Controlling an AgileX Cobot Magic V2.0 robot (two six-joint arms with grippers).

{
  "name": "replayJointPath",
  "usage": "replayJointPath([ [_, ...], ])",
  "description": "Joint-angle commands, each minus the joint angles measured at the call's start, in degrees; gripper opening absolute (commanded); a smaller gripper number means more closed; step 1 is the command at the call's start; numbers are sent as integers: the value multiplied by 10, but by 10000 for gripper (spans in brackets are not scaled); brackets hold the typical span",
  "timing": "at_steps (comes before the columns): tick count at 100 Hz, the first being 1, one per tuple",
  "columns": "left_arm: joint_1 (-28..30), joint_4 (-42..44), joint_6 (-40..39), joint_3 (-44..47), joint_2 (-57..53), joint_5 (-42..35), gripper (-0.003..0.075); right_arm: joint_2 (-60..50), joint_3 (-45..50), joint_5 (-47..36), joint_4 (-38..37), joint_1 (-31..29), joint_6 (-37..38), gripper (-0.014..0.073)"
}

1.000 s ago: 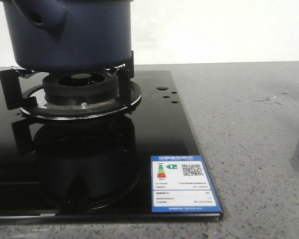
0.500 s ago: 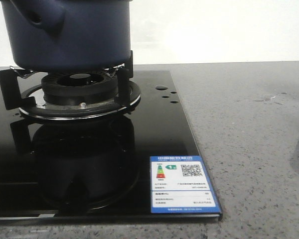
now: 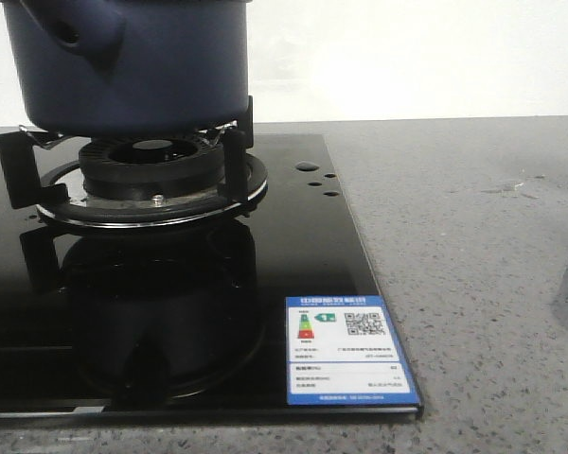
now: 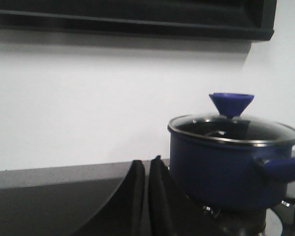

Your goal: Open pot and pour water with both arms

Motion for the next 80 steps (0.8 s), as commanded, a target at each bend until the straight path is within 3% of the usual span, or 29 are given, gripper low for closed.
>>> replayJointPath([
  [1,20,10,-4,-8,6,10,-16,5,-15,-34,7,-3,-7,-61],
  [15,61,10,-6,47,-23,20,-16,5,-15,-34,7,-3,-7,-61],
  [32,65,8,-21,112,-32,-19,-16,5,-15,-34,7,-3,-7,-61],
  [80,65,-12,-18,110,-32,-9,-16,5,-15,-34,7,-3,-7,-61],
])
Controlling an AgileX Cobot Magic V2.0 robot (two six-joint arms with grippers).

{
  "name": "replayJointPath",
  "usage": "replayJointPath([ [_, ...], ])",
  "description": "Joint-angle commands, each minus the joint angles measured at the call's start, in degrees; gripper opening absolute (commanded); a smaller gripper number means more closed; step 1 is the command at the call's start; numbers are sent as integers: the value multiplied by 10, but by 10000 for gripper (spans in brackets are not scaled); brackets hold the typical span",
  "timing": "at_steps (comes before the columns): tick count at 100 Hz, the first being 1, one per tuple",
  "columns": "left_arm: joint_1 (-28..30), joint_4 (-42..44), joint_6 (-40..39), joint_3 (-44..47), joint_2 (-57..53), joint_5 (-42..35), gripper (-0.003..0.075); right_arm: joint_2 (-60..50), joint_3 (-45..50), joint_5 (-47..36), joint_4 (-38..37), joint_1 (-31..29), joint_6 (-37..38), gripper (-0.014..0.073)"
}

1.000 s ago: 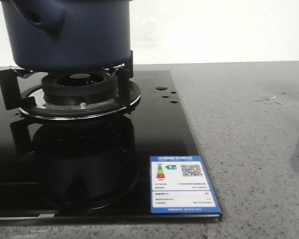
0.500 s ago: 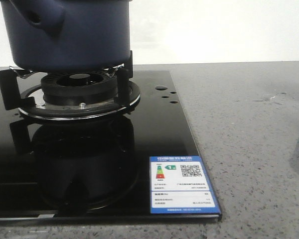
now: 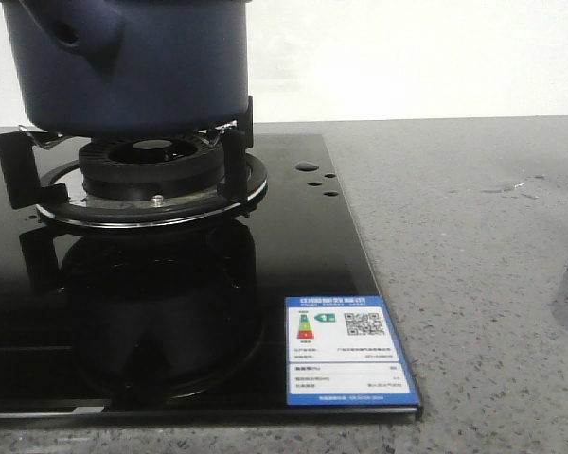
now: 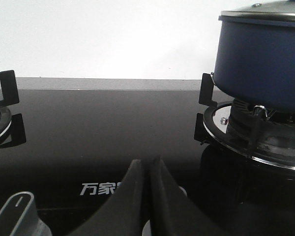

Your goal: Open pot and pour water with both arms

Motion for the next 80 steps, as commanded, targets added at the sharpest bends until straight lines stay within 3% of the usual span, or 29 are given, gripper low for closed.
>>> replayJointPath([
  [1,0,-5,-7,8,-14,-50,-16,5,-15,-36,6,-3,-7,-61],
  [69,0,-5,-7,8,-14,-50,-16,5,-15,-20,3,-3,-32,-61],
  [76,0,-5,-7,8,-14,-50,-16,6,-15,29,73,-3,-47,-61],
  [80,0,-5,-7,8,-14,-50,-16,8,-15,69,146,-3,-101,-61],
])
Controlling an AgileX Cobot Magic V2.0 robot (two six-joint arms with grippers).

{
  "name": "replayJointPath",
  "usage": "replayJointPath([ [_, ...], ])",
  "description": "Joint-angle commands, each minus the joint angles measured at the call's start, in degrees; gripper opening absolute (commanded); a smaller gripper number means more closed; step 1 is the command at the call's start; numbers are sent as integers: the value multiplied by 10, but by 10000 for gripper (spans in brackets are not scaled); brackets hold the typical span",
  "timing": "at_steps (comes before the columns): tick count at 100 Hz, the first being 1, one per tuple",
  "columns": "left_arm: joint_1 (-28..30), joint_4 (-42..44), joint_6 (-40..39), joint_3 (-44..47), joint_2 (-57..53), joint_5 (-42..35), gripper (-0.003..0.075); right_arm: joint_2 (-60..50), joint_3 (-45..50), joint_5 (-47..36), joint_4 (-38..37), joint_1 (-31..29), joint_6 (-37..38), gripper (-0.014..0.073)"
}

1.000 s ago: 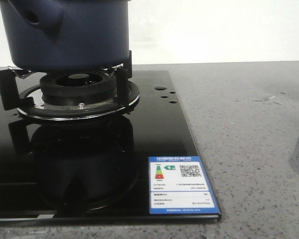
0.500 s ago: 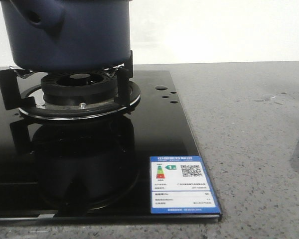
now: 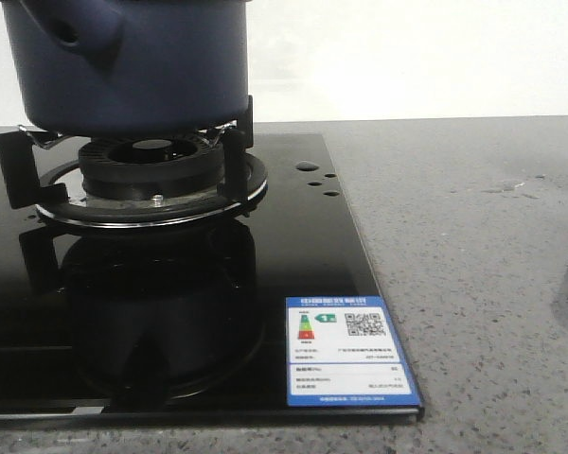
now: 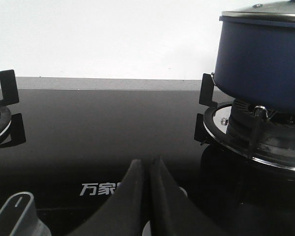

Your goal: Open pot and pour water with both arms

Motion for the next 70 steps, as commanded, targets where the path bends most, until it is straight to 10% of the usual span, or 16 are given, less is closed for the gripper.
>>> replayJointPath([
  [1,0,-4,-7,8,-14,-50,-16,7,-15,34,109,-3,-75,-61],
  [16,0,-4,-7,8,-14,-50,-16,16,-16,66,232,-7,-270,-61],
  [42,0,-4,-7,8,-14,-50,-16,-8,-13,70,229,-131,-269,-61],
  [70,0,-4,-7,8,-14,-50,-16,-89,31,104,211,-95,-240,-61],
])
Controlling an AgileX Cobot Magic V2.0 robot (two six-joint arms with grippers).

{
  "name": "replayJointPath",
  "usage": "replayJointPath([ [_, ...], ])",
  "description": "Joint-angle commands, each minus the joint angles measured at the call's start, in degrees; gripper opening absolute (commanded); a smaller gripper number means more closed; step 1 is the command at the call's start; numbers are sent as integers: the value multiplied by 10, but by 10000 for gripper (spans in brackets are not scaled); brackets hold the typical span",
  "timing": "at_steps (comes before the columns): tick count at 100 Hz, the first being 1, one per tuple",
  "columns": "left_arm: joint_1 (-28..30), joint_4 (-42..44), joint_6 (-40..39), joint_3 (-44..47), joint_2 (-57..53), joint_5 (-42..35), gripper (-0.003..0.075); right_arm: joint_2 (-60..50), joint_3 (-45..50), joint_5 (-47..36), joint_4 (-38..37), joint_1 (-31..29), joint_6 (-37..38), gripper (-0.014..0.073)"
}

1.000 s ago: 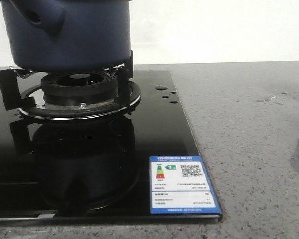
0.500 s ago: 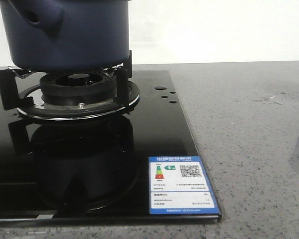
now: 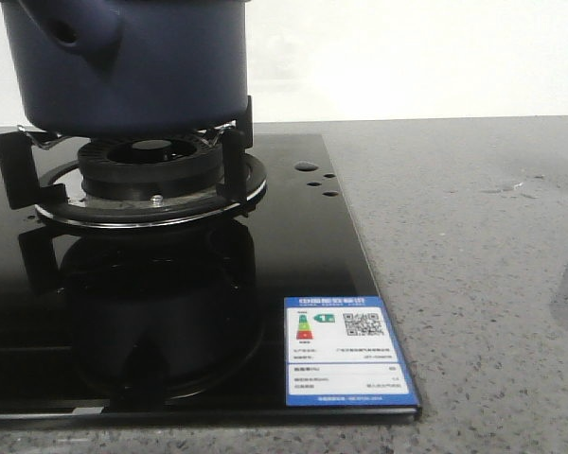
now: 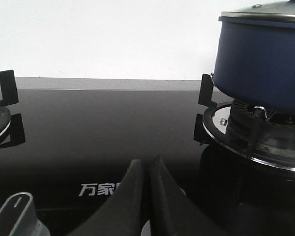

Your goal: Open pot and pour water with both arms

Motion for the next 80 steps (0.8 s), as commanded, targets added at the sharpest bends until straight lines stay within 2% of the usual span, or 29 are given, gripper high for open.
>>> replayJointPath([
  [1,0,-4,-6,8,-14,-49,-16,-12,9,-18,-8,15,13,-61],
  [21,0,-4,-6,8,-14,-49,-16,-14,9,13,-7,38,13,-61],
  [80,0,-4,-6,8,-14,-49,-16,-14,9,12,-7,38,13,-61],
])
